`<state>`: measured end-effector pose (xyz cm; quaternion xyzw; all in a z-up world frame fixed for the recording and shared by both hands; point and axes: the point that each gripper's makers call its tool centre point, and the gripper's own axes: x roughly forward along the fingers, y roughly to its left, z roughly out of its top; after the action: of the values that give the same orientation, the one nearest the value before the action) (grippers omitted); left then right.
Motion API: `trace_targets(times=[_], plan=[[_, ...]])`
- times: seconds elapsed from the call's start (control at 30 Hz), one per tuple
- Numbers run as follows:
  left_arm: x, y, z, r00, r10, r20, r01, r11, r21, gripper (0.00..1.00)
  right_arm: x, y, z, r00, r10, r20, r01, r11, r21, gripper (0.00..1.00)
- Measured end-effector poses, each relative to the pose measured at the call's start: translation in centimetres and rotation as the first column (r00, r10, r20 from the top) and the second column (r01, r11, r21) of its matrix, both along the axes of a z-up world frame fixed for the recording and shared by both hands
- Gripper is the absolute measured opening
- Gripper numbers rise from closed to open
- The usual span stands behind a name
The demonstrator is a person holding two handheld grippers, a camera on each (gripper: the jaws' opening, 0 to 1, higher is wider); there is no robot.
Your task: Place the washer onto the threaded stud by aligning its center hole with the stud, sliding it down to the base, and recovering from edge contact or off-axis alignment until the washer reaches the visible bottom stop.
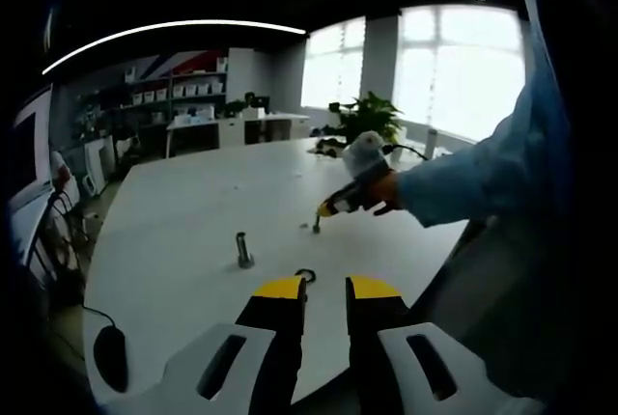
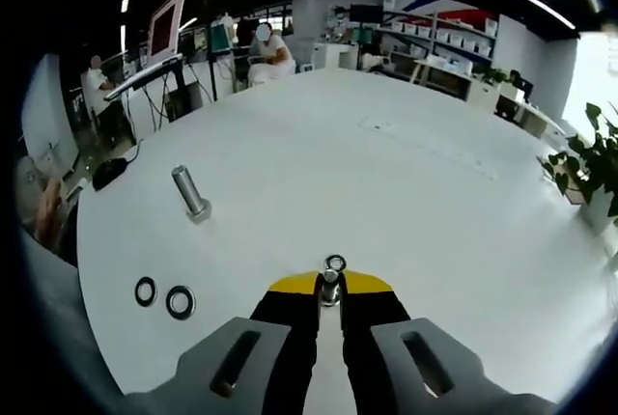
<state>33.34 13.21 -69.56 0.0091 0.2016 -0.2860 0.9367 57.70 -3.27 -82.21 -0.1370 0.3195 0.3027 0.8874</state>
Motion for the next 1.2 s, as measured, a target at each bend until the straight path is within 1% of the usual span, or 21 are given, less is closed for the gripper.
trace_targets(times=[0.27,0.43,0.63,0.8,1.2], plan=[[0.0,0.0,0.1,1.000,-0.001,0.004,0.001,1.000,-0.001,0.14,-0.9,-0.3,0.2,1.000,0.002,0.005,-0.002,1.000,0.001,0.09],[0.0,0.0,0.2,1.000,-0.001,0.008,0.001,1.000,-0.002,0.14,-1.7,-0.3,0.4,1.000,0.006,-0.004,-0.006,1.000,0.007,0.09],[0.0,-0.1,0.2,1.000,-0.002,0.012,0.002,1.000,-0.004,0.14,-2.9,0.1,0.5,1.000,0.020,-0.021,-0.020,0.999,0.026,0.09],[0.0,-0.1,0.2,1.000,-0.003,0.013,0.003,1.000,-0.004,0.14,-4.1,1.2,0.7,0.999,0.040,-0.035,-0.039,0.998,0.041,0.09],[0.0,-0.1,0.2,1.000,-0.003,0.013,0.003,1.000,-0.005,0.14,-4.3,1.6,0.3,0.996,0.068,-0.053,-0.066,0.997,0.047,0.09]])
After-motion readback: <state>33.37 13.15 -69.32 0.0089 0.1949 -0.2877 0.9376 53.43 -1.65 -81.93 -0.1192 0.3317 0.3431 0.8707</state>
